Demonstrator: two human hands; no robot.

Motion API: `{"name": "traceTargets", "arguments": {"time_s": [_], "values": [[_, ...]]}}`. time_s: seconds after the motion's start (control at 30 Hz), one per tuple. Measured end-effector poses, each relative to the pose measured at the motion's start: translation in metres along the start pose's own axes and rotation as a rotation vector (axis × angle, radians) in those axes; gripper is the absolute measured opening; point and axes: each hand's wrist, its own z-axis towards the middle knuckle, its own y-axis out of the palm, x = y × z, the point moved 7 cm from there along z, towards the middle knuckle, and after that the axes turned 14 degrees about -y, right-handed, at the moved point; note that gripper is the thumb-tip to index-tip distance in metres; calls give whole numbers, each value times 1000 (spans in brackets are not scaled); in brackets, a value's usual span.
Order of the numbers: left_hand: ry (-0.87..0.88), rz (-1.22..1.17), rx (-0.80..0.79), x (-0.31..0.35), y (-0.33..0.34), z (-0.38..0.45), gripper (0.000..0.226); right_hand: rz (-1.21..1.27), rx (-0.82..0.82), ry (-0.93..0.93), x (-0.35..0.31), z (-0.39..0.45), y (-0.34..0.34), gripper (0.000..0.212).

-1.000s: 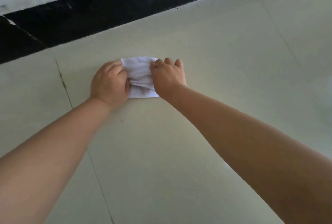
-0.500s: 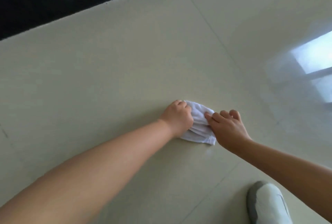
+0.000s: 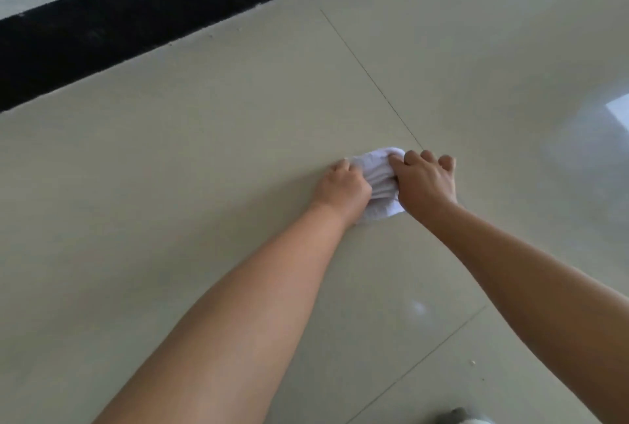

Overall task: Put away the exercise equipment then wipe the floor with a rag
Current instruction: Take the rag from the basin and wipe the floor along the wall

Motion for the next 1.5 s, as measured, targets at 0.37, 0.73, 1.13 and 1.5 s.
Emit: {"name": "traceTargets", "arguments": {"time_s": [0.37,0.73,1.13,1.5], "values": [[-415,50,86,-179,7,-56,31,249,153,-377,-160,78,-26,38],[48,-125,5,23,35,-39,38,190,159,-66,30,-53,35,37],[-620,-4,116,-201,-27,12,28,137,151,-344,-132,159,-65,40],[-77,11,66,-123,21,-47,31,160,224,-333,-83,18,4,32]]}}
